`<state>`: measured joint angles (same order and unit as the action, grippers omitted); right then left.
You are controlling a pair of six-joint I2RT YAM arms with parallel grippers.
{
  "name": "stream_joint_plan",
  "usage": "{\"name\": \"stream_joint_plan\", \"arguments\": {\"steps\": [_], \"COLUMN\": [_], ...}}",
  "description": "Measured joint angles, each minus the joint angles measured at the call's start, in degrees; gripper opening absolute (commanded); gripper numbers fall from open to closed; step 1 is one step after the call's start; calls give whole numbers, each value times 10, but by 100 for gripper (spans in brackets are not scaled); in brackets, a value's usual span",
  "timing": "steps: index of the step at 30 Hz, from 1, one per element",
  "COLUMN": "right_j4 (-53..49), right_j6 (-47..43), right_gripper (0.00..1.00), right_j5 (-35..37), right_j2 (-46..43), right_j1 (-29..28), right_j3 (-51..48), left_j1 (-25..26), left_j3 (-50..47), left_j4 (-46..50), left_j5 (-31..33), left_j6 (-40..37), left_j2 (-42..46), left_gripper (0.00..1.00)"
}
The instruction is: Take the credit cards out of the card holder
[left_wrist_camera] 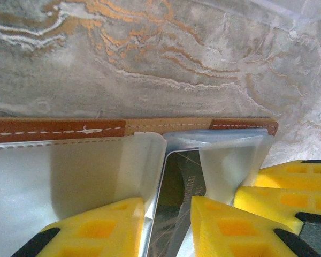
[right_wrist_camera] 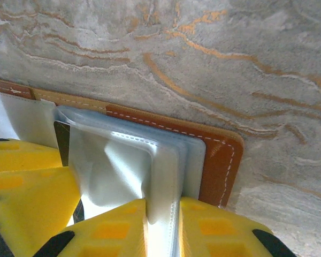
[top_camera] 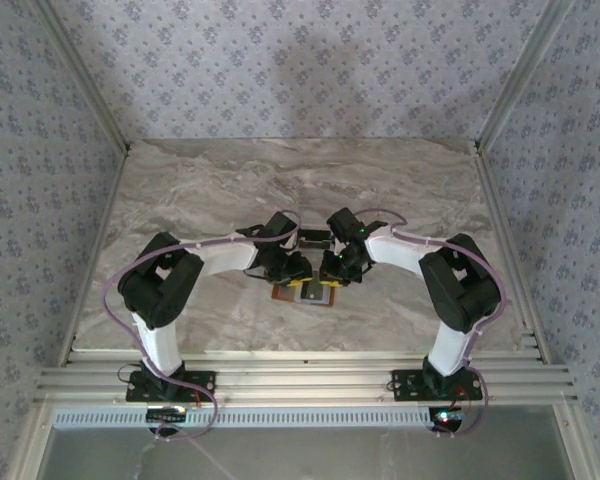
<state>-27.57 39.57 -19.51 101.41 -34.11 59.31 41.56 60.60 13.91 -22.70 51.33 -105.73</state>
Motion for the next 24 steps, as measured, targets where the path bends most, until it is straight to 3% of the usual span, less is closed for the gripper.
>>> {"name": "stream_joint_plan", "arguments": {"steps": [7, 20, 24], "right_j4": [0, 0, -1], "right_j6": [0, 0, 0], "right_gripper": [21, 21, 21], "right_j5": [0, -6, -7], "right_j2": [0, 2, 3], "right_j1": [0, 2, 3], "right_j3": [0, 0, 2], "left_j1": [-15, -30, -30], "left_j3": [-46, -119, -129], "left_j4": [-69, -198, -216], "left_j5": [-33, -76, -80], "left_j6": [20, 43, 43], "left_j2": [10, 26, 30], "left_gripper": [23, 14, 17]}}
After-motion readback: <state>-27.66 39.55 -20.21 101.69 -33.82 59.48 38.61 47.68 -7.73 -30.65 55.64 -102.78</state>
